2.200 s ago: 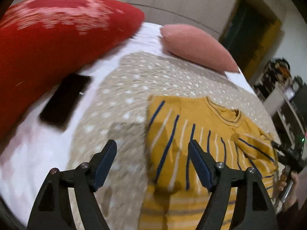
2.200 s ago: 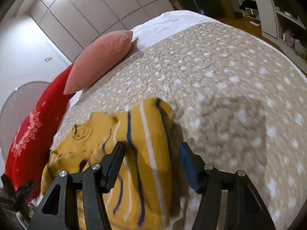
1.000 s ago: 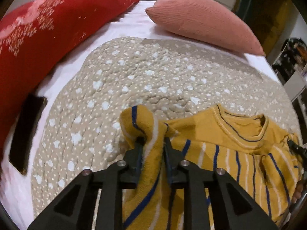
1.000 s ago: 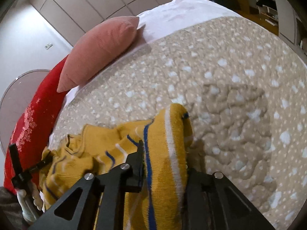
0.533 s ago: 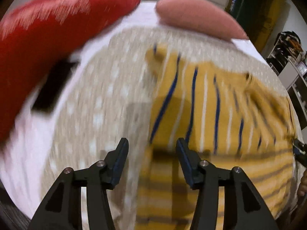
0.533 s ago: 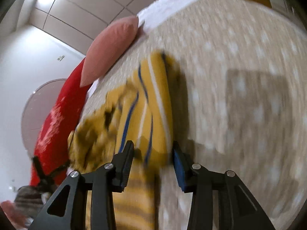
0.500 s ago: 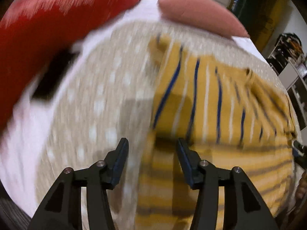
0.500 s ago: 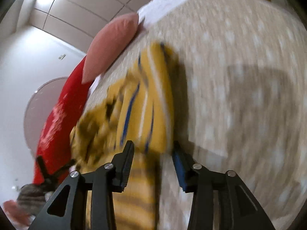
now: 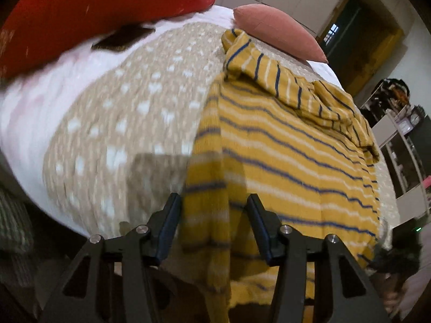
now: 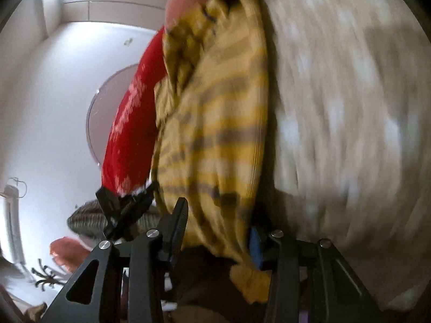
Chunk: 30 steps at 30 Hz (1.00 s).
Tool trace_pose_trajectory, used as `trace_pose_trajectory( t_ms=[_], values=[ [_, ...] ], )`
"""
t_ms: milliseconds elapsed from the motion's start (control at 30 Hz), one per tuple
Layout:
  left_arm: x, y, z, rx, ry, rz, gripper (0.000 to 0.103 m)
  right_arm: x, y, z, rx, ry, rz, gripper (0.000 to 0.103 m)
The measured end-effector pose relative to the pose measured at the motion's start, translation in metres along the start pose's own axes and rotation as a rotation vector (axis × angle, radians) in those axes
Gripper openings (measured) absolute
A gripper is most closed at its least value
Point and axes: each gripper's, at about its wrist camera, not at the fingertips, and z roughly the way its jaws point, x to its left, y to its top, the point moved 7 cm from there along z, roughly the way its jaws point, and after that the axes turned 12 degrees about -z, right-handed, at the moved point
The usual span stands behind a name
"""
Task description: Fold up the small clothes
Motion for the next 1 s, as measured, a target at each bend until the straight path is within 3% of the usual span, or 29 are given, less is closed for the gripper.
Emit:
trace_pose_trajectory(
  t_ms=[200,300,400,433,500,633,800,1000],
  values=[
    [-0.003,-0.025,0.005,0.004,0.039,0.076,0.054,-0.008,-0.03,0.04,0.088,-0.067,-0.036,0.045],
    [0.001,-0.035,0.011,0.017,0.047,0.071,0.062,-0.011,-0.039,0.066,0.128,-0.145,-0.083,0.045],
    [0.008,-0.049,0.017,0.066,0.043,0.042,0.062,-0.012,-0.046,0.085,0.165,-0.184,-0.099,0.045],
    [0.01,-0.053,0.021,0.097,0.038,0.027,0.06,-0.01,-0.045,0.086,0.168,-0.183,-0.101,0.044],
    [0.013,-0.058,0.025,0.17,-0.019,-0.029,0.008,-0.004,-0.045,0.082,0.164,-0.169,-0.122,0.017],
    [0.011,-0.049,0.0,0.146,-0.054,-0.084,0.007,0.03,-0.04,0.058,0.131,-0.159,-0.228,0.012],
    [-0.006,-0.032,-0.06,0.041,-0.173,-0.1,0.007,0.072,-0.031,0.017,0.041,-0.144,-0.357,0.012],
    [-0.028,-0.017,-0.084,0.012,-0.263,-0.112,0.007,0.092,-0.004,-0.023,-0.064,-0.075,-0.359,0.012]
  ],
)
